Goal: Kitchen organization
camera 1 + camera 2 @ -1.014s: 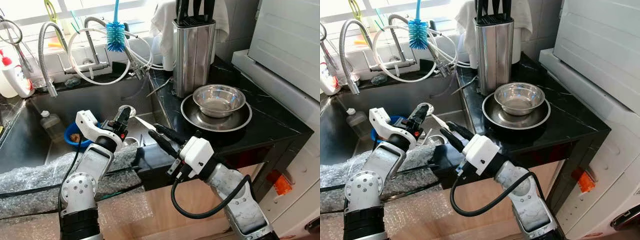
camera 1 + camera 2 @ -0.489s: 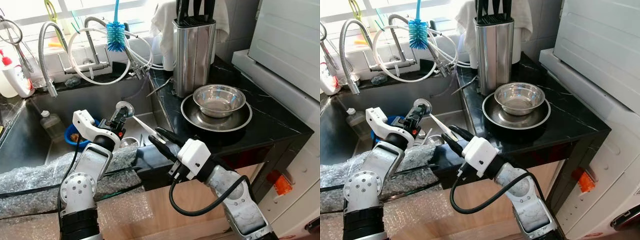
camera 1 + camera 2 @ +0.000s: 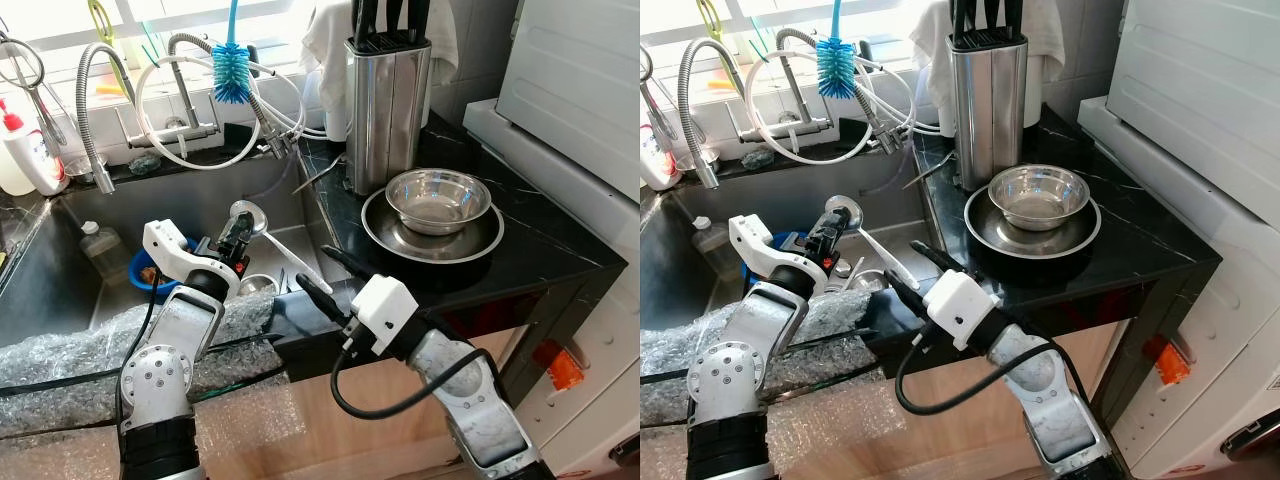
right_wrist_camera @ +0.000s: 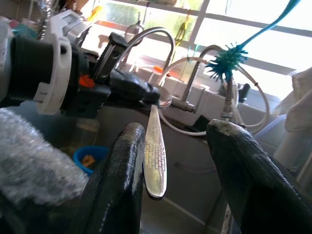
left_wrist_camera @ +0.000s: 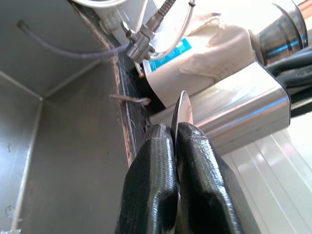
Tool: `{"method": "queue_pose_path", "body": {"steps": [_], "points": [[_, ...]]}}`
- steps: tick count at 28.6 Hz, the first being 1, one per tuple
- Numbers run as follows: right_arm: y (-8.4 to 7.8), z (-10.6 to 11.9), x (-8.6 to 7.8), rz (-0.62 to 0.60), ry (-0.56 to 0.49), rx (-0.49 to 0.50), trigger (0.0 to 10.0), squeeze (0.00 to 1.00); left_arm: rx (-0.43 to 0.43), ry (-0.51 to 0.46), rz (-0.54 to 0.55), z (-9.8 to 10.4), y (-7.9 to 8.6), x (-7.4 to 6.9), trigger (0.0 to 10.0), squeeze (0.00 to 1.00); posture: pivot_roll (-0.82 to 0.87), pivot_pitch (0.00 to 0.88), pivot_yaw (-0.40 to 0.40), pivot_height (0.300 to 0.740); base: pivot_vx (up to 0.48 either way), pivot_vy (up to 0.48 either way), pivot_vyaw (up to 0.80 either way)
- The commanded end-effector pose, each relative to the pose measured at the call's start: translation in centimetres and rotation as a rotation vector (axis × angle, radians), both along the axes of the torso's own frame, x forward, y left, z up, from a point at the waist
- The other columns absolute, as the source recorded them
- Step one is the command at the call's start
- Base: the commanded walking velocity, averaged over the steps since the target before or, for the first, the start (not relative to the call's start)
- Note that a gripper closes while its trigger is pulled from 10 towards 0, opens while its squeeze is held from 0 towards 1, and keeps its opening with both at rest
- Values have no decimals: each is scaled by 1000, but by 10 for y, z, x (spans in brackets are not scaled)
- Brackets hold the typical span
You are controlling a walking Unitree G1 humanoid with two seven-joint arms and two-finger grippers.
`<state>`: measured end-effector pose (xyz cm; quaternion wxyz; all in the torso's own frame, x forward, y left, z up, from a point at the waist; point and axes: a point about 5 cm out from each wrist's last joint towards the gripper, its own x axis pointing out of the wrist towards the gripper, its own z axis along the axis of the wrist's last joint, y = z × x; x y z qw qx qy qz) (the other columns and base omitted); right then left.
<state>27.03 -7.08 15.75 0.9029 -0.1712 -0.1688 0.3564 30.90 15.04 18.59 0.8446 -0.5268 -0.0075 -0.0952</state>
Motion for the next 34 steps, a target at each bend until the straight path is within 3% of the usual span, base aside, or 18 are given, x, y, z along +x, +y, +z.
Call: {"method": "queue_pose_path", "body": {"steps": [1,5,11,16,17,18,20,21,27,31,34], "points": [[-8,21,8,-67,-75,68,10000,0,24,98,64,-17,11,0,0,0,-95,0,129,740,0,0,0],[-9,22,8,-81,-74,83,10000,0,10,130,123,-21,19,2,0,0,-96,0,129,740,0,0,0],[-9,24,7,-103,-70,111,10000,0,-116,252,408,-36,53,1,0,0,-99,0,128,740,0,0,0],[-8,24,7,-108,-65,119,10000,0,-169,282,517,-40,68,-2,314,0,-100,0,126,740,0,0,0],[-8,24,7,-110,-64,121,10000,0,-209,293,547,-41,72,-2,1529,0,-100,0,126,740,0,0,0],[-8,24,7,-111,-63,121,10000,0,-222,302,560,-42,73,-2,4549,0,-102,0,124,740,0,0,0],[-8,24,7,-112,-63,122,10000,0,-236,315,572,-43,73,-3,4549,0,-102,0,124,740,0,0,0],[-8,24,6,-113,-63,123,10000,0,-249,326,585,-44,74,-3,10000,0,-106,0,125,740,0,0,0],[-9,24,6,-119,-62,125,10000,0,-172,287,635,-33,75,2,10000,0,-110,0,124,740,0,0,0],[-7,24,5,-115,-58,129,10000,0,-306,247,589,-18,68,10,10000,0,-110,0,124,740,0,0,0],[-7,23,5,-115,-56,129,10000,0,-334,235,568,-15,64,12,10000,0,-110,0,124,740,0,0,0]]}}
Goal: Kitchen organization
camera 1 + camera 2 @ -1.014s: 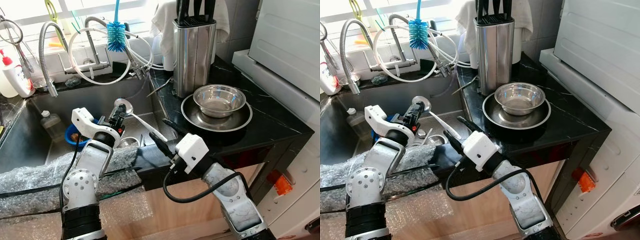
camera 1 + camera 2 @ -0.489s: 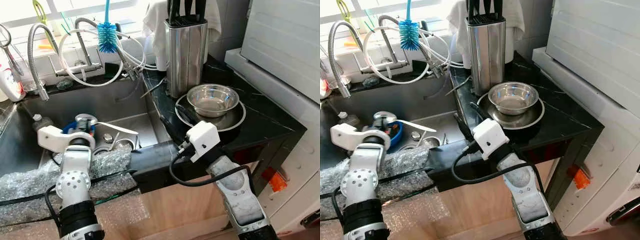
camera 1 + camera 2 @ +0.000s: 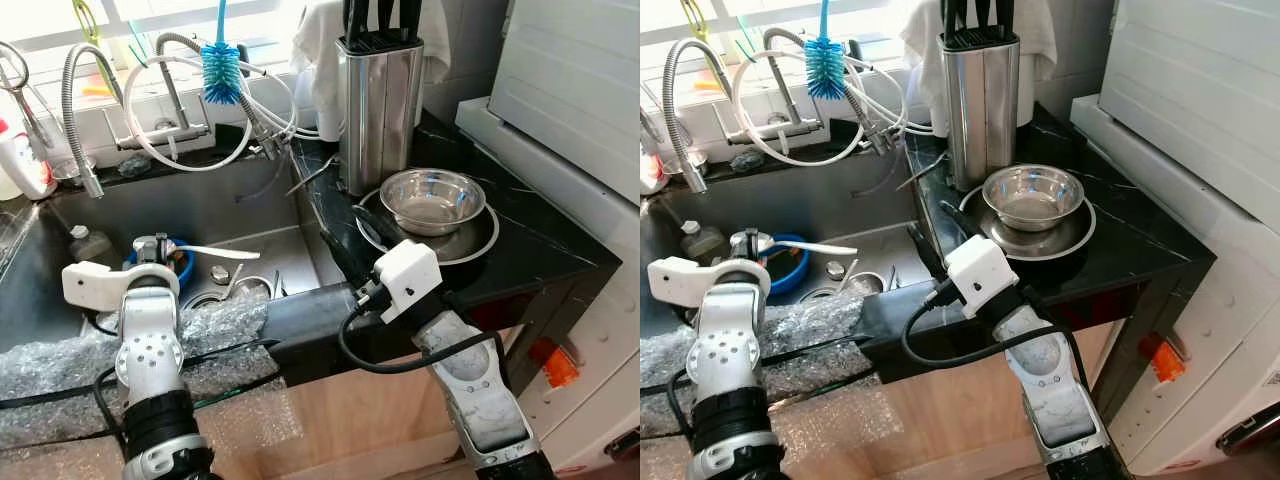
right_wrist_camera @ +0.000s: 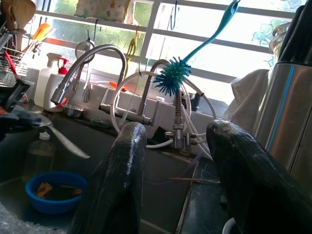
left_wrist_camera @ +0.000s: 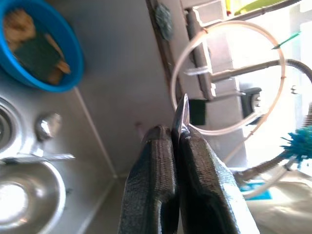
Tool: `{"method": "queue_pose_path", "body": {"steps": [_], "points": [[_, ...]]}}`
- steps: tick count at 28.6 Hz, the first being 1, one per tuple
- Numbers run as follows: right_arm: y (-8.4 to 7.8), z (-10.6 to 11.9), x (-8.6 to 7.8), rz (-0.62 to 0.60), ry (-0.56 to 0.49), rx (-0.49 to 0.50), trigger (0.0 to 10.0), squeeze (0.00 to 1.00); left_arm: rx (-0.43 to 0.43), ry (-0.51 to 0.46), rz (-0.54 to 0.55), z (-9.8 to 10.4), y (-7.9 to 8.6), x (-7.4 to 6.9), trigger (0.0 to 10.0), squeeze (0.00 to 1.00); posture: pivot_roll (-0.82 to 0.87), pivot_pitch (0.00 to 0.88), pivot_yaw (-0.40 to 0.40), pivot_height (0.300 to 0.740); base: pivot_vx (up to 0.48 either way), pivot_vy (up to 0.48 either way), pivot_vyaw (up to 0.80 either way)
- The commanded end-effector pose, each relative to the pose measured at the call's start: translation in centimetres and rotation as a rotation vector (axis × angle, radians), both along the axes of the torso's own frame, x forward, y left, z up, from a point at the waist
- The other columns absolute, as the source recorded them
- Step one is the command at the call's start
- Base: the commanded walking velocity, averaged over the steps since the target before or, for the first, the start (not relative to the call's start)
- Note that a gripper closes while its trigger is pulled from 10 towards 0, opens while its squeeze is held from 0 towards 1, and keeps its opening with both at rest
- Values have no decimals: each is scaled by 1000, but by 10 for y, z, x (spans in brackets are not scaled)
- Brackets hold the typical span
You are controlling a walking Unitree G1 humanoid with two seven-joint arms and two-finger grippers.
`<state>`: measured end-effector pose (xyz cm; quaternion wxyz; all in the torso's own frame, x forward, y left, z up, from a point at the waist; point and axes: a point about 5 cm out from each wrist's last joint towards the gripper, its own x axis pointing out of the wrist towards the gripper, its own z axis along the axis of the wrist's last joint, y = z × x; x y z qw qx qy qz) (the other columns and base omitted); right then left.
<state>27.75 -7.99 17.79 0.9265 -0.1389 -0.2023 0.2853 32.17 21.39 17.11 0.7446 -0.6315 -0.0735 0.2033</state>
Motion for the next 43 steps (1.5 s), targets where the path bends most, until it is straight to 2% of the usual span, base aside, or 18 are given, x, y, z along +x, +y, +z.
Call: {"method": "queue_pose_path", "body": {"steps": [1,2,3,9,12,13,14,15,16,18,20,22,27,30,36,39,40,43], "points": [[2,3,-2,4,0,18,10000,0,-66,-46,-35,7,-6,1,10000,0,-109,0,125,740,0,0,0],[2,3,-2,4,0,18,10000,0,-66,-46,-35,7,-6,1,10000,0,-109,0,125,740,0,0,0],[2,3,-2,2,3,21,10000,0,-63,-95,-97,15,-14,2,10000,0,-109,0,125,740,0,0,0],[5,1,-3,13,16,20,10000,0,99,-192,-277,38,-37,3,10000,0,-101,0,126,740,0,0,0],[6,0,-3,23,22,9,10000,0,106,-178,-299,40,-40,2,10000,0,-101,0,130,740,0,0,0],[6,-1,-3,26,26,11,10000,0,153,-170,-326,40,-42,1,10000,0,-101,0,130,740,0,0,0],[6,-1,-3,26,26,11,10000,0,153,-170,-326,40,-42,1,10000,0,-101,0,130,740,0,0,0],[6,-2,-3,26,30,5,10000,0,274,-169,-376,42,-45,0,10000,0,-102,0,130,740,0,0,0],[6,-2,-3,26,31,2,10000,0,313,-171,-392,42,-46,-1,10000,0,-102,0,130,740,0,0,0],[6,-2,-3,26,31,2,10000,0,314,-171,-394,42,-46,-1,10000,0,-102,0,130,740,0,0,0],[7,-2,-3,29,33,7,10000,0,587,-191,-358,55,-48,-2,10000,0,-97,0,132,740,0,0,0],[8,-3,-3,33,33,7,10000,0,746,-199,-275,64,-45,-2,10000,0,-98,0,132,740,0,0,0],[8,-2,-3,31,32,11,10000,0,798,-201,-207,68,-39,-2,10000,0,-103,0,134,740,0,0,0],[8,-3,-4,32,34,9,10000,0,861,-137,-53,68,-27,0,10000,0,-105,0,135,740,0,0,0],[9,-2,-4,34,27,10,10000,0,1348,-87,63,61,-35,1,10000,0,-111,0,138,740,0,0,0],[10,-2,-5,35,25,9,10000,0,1468,-90,48,50,-45,4,10000,0,-118,0,142,740,0,0,0],[10,-2,-5,35,25,9,10000,0,1470,-90,38,47,-47,4,10000,0,-117,0,141,740,0,0,0],[10,-3,-5,29,19,9,10000,0,1597,-54,-39,20,-56,6,10000,0,-124,0,142,740,0,0,0]]}}
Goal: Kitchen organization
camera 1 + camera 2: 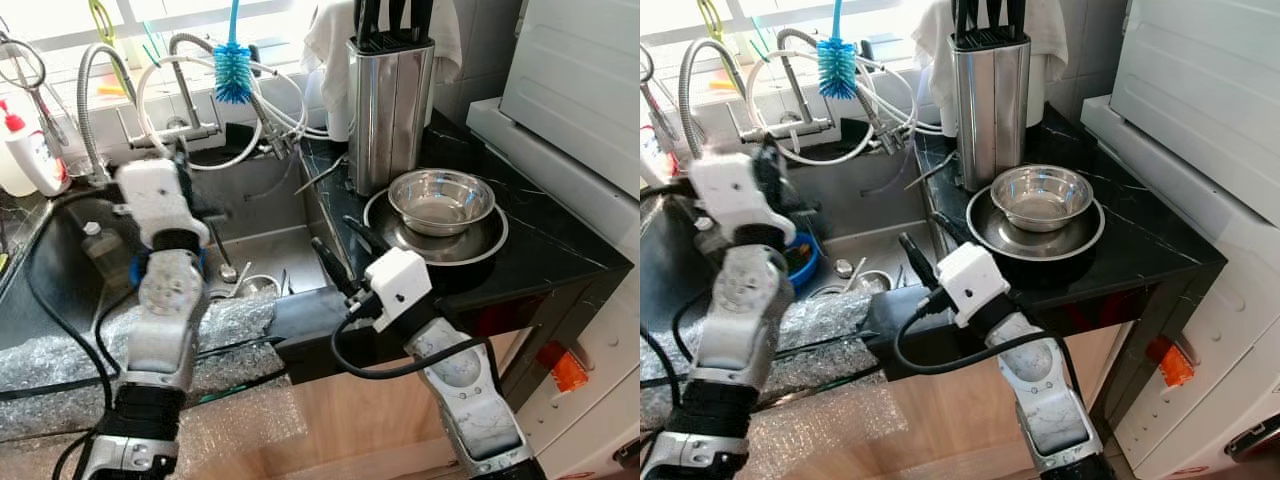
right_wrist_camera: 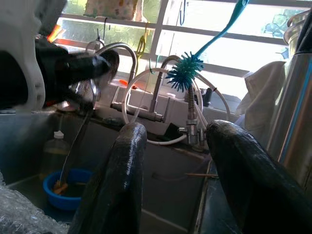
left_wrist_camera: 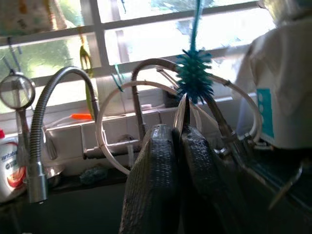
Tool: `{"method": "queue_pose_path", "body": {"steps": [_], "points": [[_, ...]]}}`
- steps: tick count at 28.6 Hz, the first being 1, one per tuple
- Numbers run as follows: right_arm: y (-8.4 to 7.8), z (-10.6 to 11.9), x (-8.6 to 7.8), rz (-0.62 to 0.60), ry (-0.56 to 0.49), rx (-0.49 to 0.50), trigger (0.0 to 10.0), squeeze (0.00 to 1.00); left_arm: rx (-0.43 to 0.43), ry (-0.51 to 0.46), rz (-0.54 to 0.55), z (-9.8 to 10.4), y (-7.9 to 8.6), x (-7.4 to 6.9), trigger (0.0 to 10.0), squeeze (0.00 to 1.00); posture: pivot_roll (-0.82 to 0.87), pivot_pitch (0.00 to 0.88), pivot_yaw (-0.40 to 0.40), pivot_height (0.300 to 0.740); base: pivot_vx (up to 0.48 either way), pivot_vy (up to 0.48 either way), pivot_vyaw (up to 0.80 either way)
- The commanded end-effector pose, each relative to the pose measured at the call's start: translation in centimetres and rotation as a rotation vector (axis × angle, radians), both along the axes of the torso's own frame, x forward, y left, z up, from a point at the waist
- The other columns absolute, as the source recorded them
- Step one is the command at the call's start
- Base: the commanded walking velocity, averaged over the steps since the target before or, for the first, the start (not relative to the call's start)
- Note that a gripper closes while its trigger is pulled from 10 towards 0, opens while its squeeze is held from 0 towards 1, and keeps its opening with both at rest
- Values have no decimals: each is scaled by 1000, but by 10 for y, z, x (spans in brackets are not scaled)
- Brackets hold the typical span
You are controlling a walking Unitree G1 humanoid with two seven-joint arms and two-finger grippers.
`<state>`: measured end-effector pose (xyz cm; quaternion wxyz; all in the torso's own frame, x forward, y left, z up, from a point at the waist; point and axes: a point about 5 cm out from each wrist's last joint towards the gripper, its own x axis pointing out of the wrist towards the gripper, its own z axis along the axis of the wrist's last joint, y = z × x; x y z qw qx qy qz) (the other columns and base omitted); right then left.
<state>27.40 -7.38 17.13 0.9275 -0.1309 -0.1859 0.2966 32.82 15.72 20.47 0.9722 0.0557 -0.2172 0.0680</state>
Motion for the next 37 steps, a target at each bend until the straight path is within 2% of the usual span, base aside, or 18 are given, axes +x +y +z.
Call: {"method": "queue_pose_path", "body": {"steps": [1,7,12,14,18,20,21,24,28,31,33,36,37], "points": [[4,4,-2,11,-22,8,10000,0,72,43,1,-19,1,-1,10000,0,-124,0,144,740,0,0,0],[4,4,-5,13,-25,16,10000,0,129,63,-2,-36,8,-3,10000,0,-131,0,140,740,0,0,0],[4,4,-6,19,-27,13,10000,0,119,20,1,-26,17,2,10000,0,-126,0,136,740,0,0,0],[5,4,-6,21,-27,13,10000,0,149,-2,-22,-21,17,4,10000,0,-124,0,134,740,0,0,0],[6,4,-5,24,-28,13,10000,0,263,-13,-93,-18,14,8,10000,0,-124,0,132,740,0,0,0],[5,4,-5,24,-29,11,10000,0,322,-3,-123,-19,15,12,10000,0,-126,0,131,740,0,0,0],[4,4,-5,21,-29,9,10000,0,368,32,-143,-23,20,16,10000,0,-126,0,131,740,0,0,0],[3,4,-5,16,-30,9,10000,0,375,65,-129,-28,28,20,10000,0,-129,0,130,740,0,0,0],[3,5,-5,10,-35,11,10000,0,381,138,-54,-42,48,26,10000,0,-133,0,131,740,0,0,0],[3,5,-5,9,-36,10,10000,0,390,154,-45,-45,51,26,10000,0,-133,0,131,740,0,0,0],[1,6,-6,4,-37,8,10000,0,347,208,-47,-53,59,27,10000,0,-144,0,131,740,0,0,0],[0,6,-6,3,-37,7,10000,0,334,213,-53,-54,60,28,10000,0,-144,0,131,740,0,0,0],[-1,6,-6,0,-37,7,10000,0,235,238,-49,-56,65,29,10000,0,-145,0,130,740,0,0,0]]}}
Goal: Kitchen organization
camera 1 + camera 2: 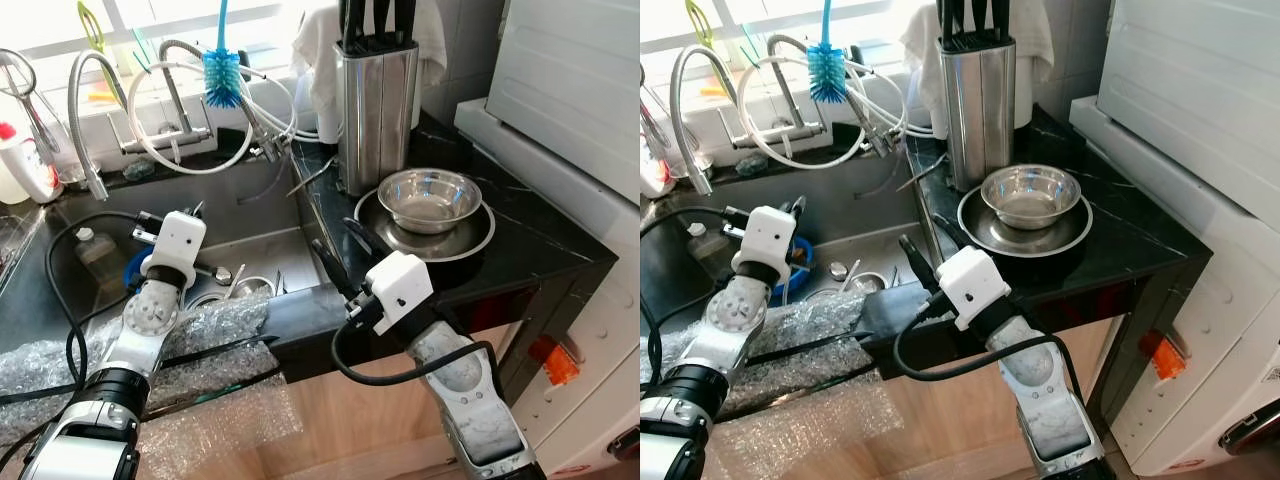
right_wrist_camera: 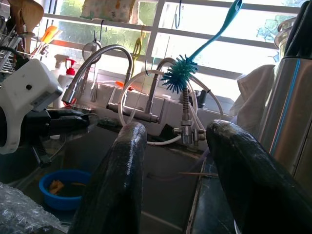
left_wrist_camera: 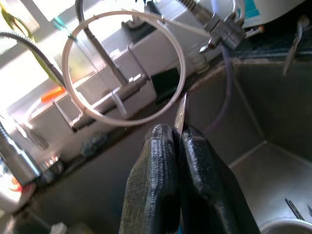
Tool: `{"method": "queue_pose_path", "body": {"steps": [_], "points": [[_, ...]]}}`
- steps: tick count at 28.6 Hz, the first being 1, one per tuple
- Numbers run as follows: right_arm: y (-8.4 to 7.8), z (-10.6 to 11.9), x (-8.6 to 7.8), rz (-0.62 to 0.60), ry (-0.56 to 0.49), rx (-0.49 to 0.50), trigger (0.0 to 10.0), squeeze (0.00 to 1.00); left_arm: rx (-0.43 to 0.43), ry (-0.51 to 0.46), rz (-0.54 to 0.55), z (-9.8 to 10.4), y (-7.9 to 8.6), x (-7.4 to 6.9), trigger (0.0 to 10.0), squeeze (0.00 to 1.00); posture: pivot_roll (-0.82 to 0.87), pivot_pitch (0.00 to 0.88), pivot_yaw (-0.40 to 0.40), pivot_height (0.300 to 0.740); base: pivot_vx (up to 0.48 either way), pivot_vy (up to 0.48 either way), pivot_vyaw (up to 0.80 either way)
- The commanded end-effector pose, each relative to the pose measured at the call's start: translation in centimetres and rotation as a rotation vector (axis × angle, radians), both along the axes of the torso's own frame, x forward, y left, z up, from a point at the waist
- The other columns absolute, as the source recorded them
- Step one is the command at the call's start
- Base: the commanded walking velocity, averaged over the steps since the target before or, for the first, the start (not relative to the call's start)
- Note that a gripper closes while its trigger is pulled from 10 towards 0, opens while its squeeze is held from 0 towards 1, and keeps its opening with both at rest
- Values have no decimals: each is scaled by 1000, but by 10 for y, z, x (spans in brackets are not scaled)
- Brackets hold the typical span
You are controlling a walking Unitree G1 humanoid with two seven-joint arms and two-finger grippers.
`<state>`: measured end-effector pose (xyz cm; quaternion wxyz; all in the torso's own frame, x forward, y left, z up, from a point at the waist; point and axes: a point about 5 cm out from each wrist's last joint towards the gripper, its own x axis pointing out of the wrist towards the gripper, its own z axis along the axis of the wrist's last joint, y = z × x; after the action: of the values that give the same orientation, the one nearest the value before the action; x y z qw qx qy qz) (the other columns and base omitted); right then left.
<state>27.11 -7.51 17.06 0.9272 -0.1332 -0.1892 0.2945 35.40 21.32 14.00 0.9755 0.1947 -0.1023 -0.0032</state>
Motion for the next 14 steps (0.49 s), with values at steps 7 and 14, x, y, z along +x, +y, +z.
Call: {"method": "queue_pose_path", "body": {"steps": [7,14], "points": [[0,6,-2,3,-26,8,10000,0,-375,9,77,2,27,1,10000,0,-135,0,122,740,0,0,0],[-2,6,-1,0,-27,3,10000,0,-395,20,41,4,33,2,10000,0,-137,0,119,740,0,0,0]]}}
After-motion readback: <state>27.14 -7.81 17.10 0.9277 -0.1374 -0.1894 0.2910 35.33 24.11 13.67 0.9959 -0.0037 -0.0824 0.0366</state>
